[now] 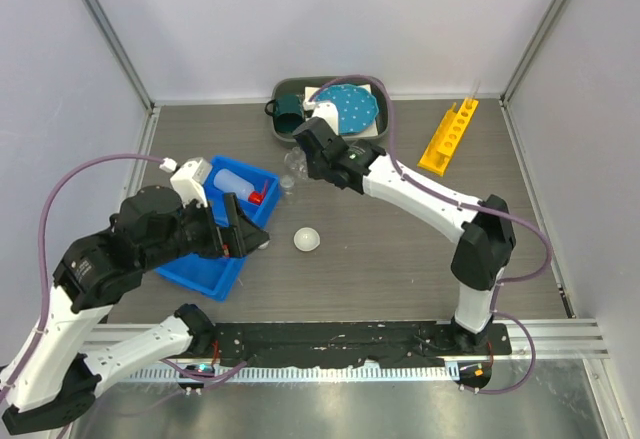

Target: Organize the chemistry lab equipment

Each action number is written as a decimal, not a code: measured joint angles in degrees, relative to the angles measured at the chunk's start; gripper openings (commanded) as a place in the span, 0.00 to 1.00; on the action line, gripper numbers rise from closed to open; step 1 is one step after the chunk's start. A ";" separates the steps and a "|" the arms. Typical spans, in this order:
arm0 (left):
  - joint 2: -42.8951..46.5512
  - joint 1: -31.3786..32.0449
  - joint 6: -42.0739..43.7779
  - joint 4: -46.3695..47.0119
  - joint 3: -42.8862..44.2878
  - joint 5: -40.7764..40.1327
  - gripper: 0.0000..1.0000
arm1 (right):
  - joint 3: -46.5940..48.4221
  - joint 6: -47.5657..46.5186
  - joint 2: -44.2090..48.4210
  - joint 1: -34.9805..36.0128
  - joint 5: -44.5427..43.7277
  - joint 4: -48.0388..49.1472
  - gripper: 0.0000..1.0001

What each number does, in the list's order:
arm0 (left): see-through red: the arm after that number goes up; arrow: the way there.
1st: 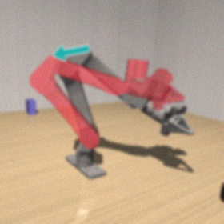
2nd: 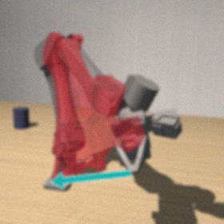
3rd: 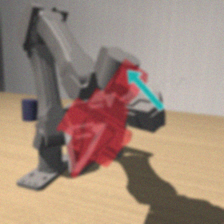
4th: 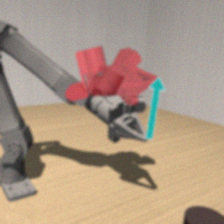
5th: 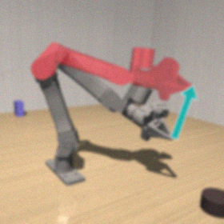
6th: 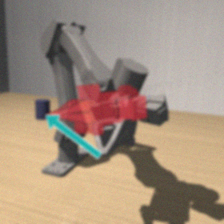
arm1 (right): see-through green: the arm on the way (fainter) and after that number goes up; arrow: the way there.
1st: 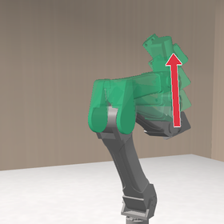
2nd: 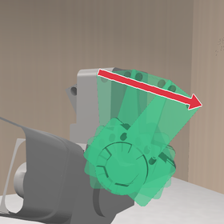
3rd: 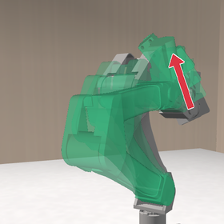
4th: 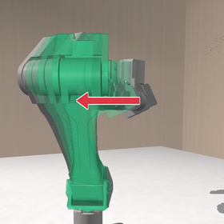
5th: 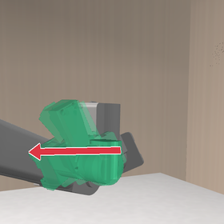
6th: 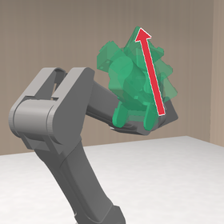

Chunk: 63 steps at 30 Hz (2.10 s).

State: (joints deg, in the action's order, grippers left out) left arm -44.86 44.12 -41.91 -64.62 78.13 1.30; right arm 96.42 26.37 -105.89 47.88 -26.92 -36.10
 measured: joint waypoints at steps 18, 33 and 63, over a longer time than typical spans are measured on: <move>-2.69 -0.74 -2.91 -11.23 -2.58 -33.31 1.00 | 21.31 -1.36 -14.84 7.21 16.92 2.08 0.01; 1.70 -1.11 -2.86 -12.81 -9.86 -36.26 1.00 | 31.15 -0.94 -23.08 13.33 28.00 2.29 0.01; 2.67 -8.87 8.74 5.53 -19.69 -14.86 1.00 | 21.97 -0.79 -26.95 15.39 31.19 4.81 0.01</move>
State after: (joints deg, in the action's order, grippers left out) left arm -42.19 35.24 -33.17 -59.09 58.43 -13.56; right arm 118.39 25.58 -132.84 63.26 4.27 -31.29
